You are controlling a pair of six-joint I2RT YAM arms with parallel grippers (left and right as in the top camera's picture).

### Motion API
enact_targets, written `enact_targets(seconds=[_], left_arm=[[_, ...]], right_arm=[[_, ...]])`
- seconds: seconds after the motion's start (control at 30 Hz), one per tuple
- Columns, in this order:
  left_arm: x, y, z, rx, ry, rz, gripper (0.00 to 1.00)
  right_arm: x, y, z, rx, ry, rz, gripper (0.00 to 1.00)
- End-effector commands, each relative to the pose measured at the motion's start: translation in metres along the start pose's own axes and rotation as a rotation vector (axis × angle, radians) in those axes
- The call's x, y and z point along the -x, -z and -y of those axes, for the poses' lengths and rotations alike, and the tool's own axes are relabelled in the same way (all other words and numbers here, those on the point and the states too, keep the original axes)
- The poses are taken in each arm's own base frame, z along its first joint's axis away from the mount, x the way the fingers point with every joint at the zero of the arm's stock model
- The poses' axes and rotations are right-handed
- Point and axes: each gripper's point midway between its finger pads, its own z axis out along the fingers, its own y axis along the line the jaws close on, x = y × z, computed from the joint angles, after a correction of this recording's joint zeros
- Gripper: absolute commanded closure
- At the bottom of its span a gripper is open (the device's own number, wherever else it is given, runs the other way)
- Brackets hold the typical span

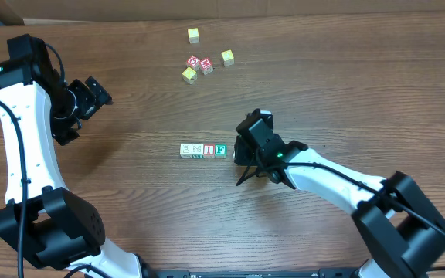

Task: Flip 5 blocks
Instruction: 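Lower and release the 3 block at the end of the row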

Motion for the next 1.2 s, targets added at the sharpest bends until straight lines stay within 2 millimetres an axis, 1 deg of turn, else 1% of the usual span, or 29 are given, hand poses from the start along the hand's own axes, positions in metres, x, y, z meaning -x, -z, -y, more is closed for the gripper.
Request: enact_targets(seconds=[0.0,0.03,0.07,0.1,0.13,0.17,0.23,0.27,0.43,0.53,0.67,0.73,0.8,1.03,1.17], left_arm=[[0.004,0.009,0.003,-0.012,-0.006,0.031,0.00],[0.004,0.009,0.003,-0.012,-0.006,0.031,0.00],[0.004,0.009,0.003,-0.012,-0.006,0.031,0.00],[0.004,0.009,0.003,-0.012,-0.006,0.031,0.00],[0.004,0.009,0.003,-0.012,-0.006,0.031,0.00],[0.004,0.009,0.003,-0.012,-0.006,0.031,0.00],[0.004,0.009,0.003,-0.012,-0.006,0.031,0.00],[0.004,0.009,0.003,-0.012,-0.006,0.031,0.00],[0.004,0.009,0.003,-0.012,-0.006,0.031,0.00],[0.004,0.009,0.003,-0.012,-0.006,0.031,0.00],[0.004,0.009,0.003,-0.012,-0.006,0.031,0.00],[0.004,0.009,0.003,-0.012,-0.006,0.031,0.00],[0.004,0.009,0.003,-0.012,-0.006,0.031,0.00],[0.004,0.009,0.003,-0.012,-0.006,0.031,0.00],[0.004,0.009,0.003,-0.012,-0.006,0.031,0.00]], right_arm=[[0.019,0.028,-0.008,0.031,-0.011,0.073,0.51],[0.022,0.032,-0.006,0.020,-0.012,0.086,0.52],[0.023,0.034,-0.004,0.006,-0.012,0.096,0.55],[0.023,0.035,0.000,-0.012,-0.012,0.100,0.63],[0.023,0.034,0.003,-0.028,-0.013,0.101,0.73],[0.021,0.033,0.006,-0.038,-0.018,0.098,0.78],[0.016,0.031,0.013,-0.068,-0.069,0.083,0.95],[0.013,0.030,0.016,-0.079,-0.092,0.072,0.96],[0.002,0.020,0.024,-0.113,-0.173,0.038,0.96],[-0.008,0.008,0.030,-0.134,-0.238,0.007,0.96],[-0.023,-0.012,0.027,-0.114,-0.277,-0.056,0.96],[-0.027,-0.019,0.025,-0.099,-0.278,-0.074,0.96],[-0.026,-0.024,0.023,-0.089,-0.277,-0.071,0.96],[-0.018,-0.025,0.015,-0.052,-0.216,-0.042,0.96],[-0.017,-0.025,0.014,-0.047,-0.172,-0.039,0.91]])
